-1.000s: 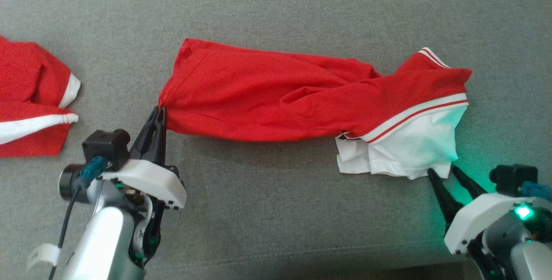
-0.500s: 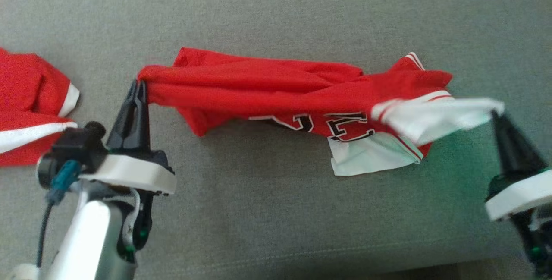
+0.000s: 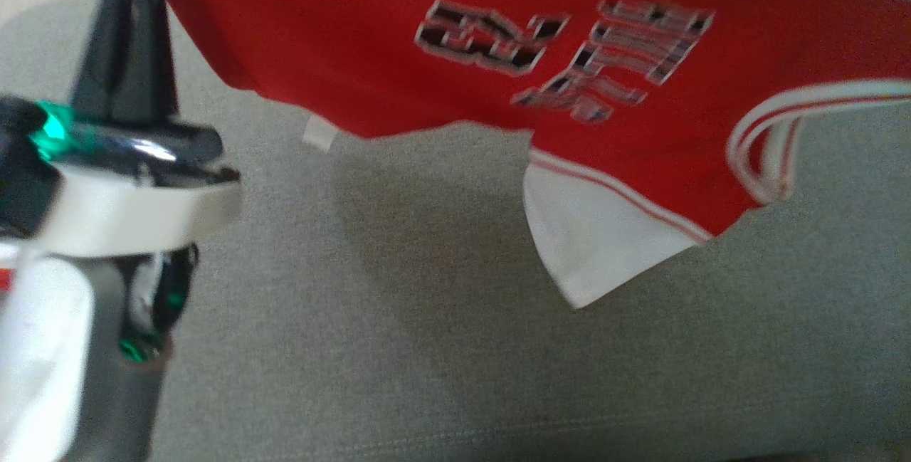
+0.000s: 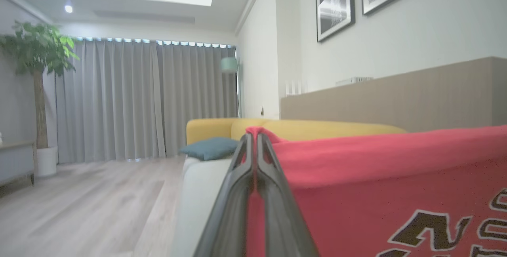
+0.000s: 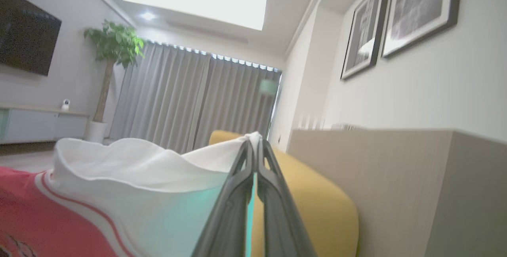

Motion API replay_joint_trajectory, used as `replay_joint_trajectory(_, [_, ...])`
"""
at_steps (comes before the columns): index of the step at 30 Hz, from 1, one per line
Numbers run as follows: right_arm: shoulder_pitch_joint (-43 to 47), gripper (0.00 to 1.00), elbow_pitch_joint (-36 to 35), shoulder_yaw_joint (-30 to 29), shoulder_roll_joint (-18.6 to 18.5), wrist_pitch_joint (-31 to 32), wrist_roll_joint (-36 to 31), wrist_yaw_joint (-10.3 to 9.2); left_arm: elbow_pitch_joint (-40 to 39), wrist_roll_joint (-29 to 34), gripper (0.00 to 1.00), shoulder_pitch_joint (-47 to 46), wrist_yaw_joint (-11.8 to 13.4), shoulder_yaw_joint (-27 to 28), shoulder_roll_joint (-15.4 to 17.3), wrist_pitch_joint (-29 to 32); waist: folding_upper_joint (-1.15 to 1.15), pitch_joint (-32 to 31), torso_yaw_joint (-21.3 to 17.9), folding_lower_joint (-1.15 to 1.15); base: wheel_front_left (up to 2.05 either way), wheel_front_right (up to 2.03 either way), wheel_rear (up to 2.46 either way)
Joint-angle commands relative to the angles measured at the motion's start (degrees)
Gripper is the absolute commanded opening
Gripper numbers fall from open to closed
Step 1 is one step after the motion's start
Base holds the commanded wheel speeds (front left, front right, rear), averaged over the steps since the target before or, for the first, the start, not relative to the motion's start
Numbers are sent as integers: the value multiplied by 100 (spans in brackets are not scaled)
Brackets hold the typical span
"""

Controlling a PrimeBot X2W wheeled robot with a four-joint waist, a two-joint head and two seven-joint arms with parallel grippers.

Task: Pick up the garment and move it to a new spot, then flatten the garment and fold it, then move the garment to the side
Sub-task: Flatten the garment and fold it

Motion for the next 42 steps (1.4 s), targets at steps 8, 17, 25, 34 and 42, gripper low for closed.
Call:
replay_joint_trajectory(8, [-1575,0,16,-37,-684,290,450,37,-538,29,0,-1322,-140,377,485,653,0,-302,-17,0,0,0,0])
replay_joint_trajectory(17, [-2476,0,1332,685,-839,285,954,37,552,-353,0,-2232,-371,201,263,823,0,-161,29,0,0,0,0])
replay_joint_trajectory(25, [-4409,0,3454,2000,-640,-472,1186,37,3061,-357,0,-3893,-631,19,-176,-5,0,298,5,0,0,0,0])
replay_joint_trajectory(34, [-5953,0,5432,3218,-102,-1330,1342,37,5216,-245,0,-5114,-678,58,-398,-809,0,742,-116,0,0,0,0])
replay_joint_trajectory(42, [-5578,0,7033,4206,627,-1826,2028,37,6883,-366,0,-4798,-783,180,-750,-924,0,1281,-184,0,0,0,0])
